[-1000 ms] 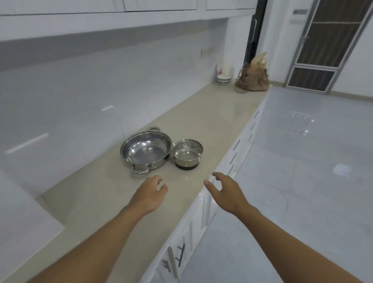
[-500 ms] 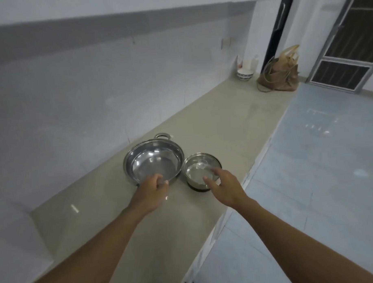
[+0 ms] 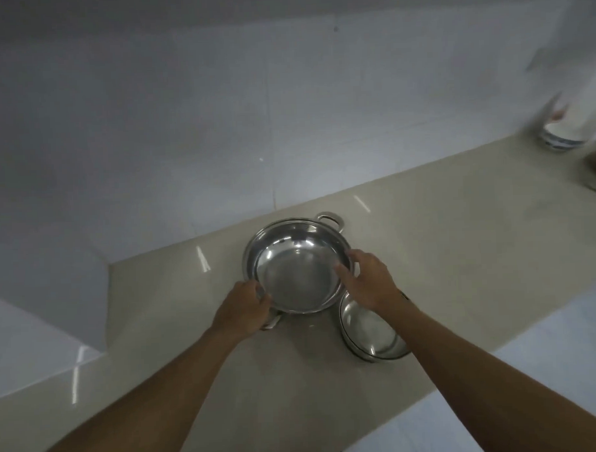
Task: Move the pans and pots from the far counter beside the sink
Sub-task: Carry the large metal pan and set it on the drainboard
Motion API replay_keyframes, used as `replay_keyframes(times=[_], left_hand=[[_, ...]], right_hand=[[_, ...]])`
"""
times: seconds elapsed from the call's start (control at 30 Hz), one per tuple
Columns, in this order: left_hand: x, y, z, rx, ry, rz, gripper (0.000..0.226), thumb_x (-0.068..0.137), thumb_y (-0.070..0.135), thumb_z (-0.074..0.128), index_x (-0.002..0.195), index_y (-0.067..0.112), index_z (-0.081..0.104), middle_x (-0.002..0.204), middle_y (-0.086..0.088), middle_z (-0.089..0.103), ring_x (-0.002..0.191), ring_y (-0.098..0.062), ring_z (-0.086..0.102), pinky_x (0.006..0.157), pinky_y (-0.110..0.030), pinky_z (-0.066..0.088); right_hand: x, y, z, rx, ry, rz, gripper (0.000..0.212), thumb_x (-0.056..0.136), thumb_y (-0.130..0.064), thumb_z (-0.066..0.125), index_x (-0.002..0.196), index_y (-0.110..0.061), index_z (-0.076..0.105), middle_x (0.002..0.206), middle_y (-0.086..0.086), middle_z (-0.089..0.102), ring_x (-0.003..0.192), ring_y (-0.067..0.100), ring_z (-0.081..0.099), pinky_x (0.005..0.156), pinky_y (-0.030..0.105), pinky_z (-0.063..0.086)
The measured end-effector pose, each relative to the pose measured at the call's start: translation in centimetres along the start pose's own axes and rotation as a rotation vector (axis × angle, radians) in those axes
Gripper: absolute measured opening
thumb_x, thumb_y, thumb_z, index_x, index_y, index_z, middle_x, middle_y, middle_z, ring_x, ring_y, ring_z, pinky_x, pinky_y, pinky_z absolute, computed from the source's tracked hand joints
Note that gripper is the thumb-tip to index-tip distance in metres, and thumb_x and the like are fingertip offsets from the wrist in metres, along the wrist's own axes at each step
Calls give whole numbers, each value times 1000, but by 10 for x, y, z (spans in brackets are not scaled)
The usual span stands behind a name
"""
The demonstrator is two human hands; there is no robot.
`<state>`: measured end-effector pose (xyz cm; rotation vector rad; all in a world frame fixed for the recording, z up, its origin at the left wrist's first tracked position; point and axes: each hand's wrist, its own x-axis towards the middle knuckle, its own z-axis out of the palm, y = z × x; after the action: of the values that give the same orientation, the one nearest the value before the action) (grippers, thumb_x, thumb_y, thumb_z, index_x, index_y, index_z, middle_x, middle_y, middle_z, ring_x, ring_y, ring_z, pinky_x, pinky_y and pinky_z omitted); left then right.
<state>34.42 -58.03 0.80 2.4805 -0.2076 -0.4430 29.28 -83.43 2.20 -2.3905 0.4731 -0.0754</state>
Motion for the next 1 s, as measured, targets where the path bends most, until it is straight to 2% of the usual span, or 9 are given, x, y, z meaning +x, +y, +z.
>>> replay_keyframes(times=[0.2,0.3,0.43,0.5,0.6,0.73,0.83,0.9,1.0], left_hand=[[9,-2,23,42,34,-116,36,91,35,56,121,14,57,125,-9,47,123,-27,44,101,-44,45],[11,-5,25,6,60,-158,36,88,28,56,122,17,57,123,-11,47,120,-29,46,99,-43,46],[10,-14,27,-50,56,-191,46,83,9,54,125,26,51,113,-6,42,106,-33,56,93,-38,49],[8,-17,29,-97,69,-215,49,82,5,53,125,28,49,112,-5,42,103,-33,58,90,-36,49],[7,-27,27,-129,79,-241,54,79,-2,51,125,25,49,117,-9,43,112,-33,56,96,-38,48],[-3,-52,12,-118,114,-287,59,76,-10,49,126,21,49,119,-13,45,120,-32,52,100,-37,46],[-14,-70,2,-83,142,-356,62,75,-13,48,125,24,45,122,-13,46,117,-34,51,97,-43,48],[-20,-80,-2,-101,172,-406,60,80,-9,49,131,21,41,129,-15,47,119,-37,51,99,-45,48],[-24,-89,-4,-180,223,-495,51,92,10,48,142,8,37,139,-19,46,121,-37,51,104,-47,44]], right_hand=[[63,11,2,-75,-131,-50,40,86,-55,55,108,-24,64,103,6,63,89,25,64,85,38,52],[88,16,4,-128,-202,-66,47,87,-57,53,108,-17,64,101,9,63,88,27,63,82,36,51],[112,19,13,-180,-275,-73,43,88,-53,53,101,-14,66,101,14,64,83,27,63,73,31,46],[119,18,21,-172,-292,-74,43,87,-51,56,103,-12,67,108,16,62,87,29,64,79,37,52],[124,14,33,-167,-290,-76,44,88,-49,58,111,-12,65,117,16,55,90,33,65,86,44,55],[130,3,49,-121,-270,-63,48,87,-46,60,123,-15,59,124,15,51,99,31,62,91,38,50],[135,-9,60,-65,-211,-56,49,87,-39,63,126,-11,52,128,17,45,99,29,56,84,31,40],[138,-17,68,-44,-202,-44,54,87,-36,64,131,-10,47,134,19,41,104,35,56,84,32,38],[137,-29,81,-51,-281,-59,65,88,-40,65,141,-12,41,142,19,38,124,36,49,99,36,39]])
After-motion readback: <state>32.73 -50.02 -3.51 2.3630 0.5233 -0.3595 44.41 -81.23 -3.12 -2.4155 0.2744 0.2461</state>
